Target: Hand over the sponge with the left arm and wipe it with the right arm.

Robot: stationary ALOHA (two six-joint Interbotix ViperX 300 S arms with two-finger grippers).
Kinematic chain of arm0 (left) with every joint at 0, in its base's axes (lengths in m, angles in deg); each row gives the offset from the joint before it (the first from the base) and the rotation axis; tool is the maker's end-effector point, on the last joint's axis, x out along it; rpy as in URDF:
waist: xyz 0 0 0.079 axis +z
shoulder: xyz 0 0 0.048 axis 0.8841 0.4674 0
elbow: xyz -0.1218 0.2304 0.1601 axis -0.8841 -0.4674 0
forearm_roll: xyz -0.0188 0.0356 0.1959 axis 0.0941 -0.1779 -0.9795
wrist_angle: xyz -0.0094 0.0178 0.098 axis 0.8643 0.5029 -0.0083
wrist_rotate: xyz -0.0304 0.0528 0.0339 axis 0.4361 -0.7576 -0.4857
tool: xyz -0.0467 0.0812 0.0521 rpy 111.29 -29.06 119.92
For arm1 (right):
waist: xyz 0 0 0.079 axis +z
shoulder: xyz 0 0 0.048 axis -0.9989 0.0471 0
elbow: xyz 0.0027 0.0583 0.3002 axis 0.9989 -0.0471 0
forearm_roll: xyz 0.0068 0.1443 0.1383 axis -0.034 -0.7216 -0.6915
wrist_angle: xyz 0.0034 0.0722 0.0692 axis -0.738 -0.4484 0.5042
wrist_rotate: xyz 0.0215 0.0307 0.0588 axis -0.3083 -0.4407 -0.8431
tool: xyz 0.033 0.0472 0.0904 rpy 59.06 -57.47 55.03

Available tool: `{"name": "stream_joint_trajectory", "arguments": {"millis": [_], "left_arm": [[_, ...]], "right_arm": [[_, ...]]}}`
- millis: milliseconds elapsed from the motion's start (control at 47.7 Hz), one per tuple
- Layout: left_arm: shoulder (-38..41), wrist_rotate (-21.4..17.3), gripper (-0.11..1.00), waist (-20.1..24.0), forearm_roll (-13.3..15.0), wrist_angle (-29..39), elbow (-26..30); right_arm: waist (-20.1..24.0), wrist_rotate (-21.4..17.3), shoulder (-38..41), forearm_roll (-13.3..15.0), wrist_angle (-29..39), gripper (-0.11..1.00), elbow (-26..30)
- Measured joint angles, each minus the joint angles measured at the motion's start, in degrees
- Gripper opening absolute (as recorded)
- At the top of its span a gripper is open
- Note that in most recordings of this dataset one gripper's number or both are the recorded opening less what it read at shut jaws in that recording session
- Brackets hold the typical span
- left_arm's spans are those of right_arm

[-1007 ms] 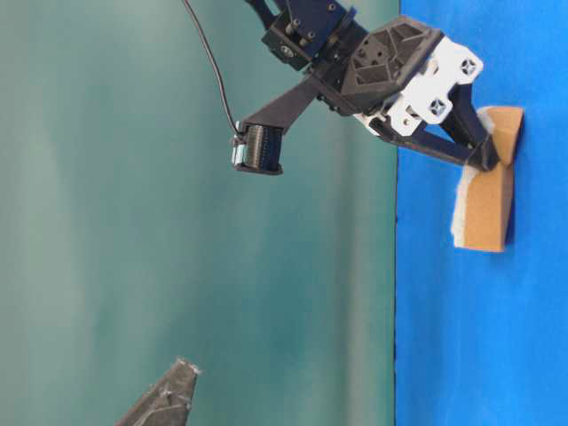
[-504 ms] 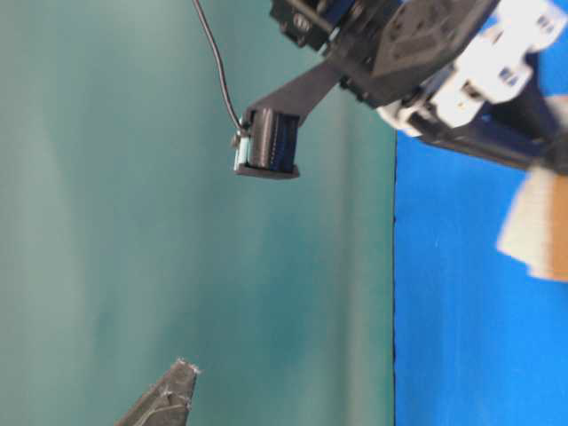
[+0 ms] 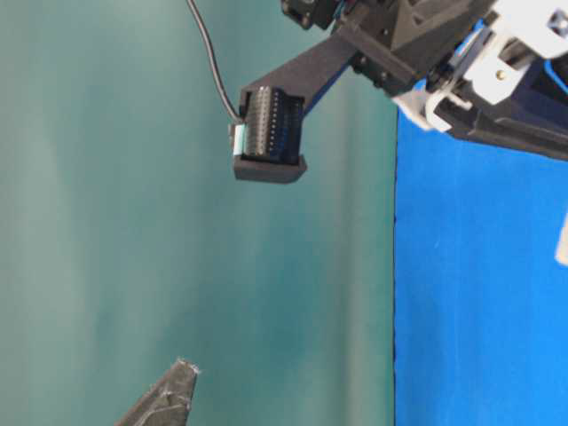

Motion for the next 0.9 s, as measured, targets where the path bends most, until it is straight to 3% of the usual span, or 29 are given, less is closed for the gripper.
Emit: {"name": "stream_joint_trajectory", "arguments": {"millis": [231, 378, 902], "left_arm": [[0.0, 0.3, 0.81, -0.2, 0.0, 0.0, 0.0], [0.0, 0.1, 0.81, -0.2, 0.0, 0.0, 0.0], [0.0, -0.4, 0.81, -0.4, 0.0, 0.0, 0.0]], "right_arm": [[-7.2, 0.1, 0.0, 5.1, -0.2, 0.27, 0.0], [-11.8, 0.1, 0.0, 6.9, -0.2, 0.27, -0.1], [-11.1, -0.4, 0.0, 7.2, -0.3, 0.27, 0.0]]}}
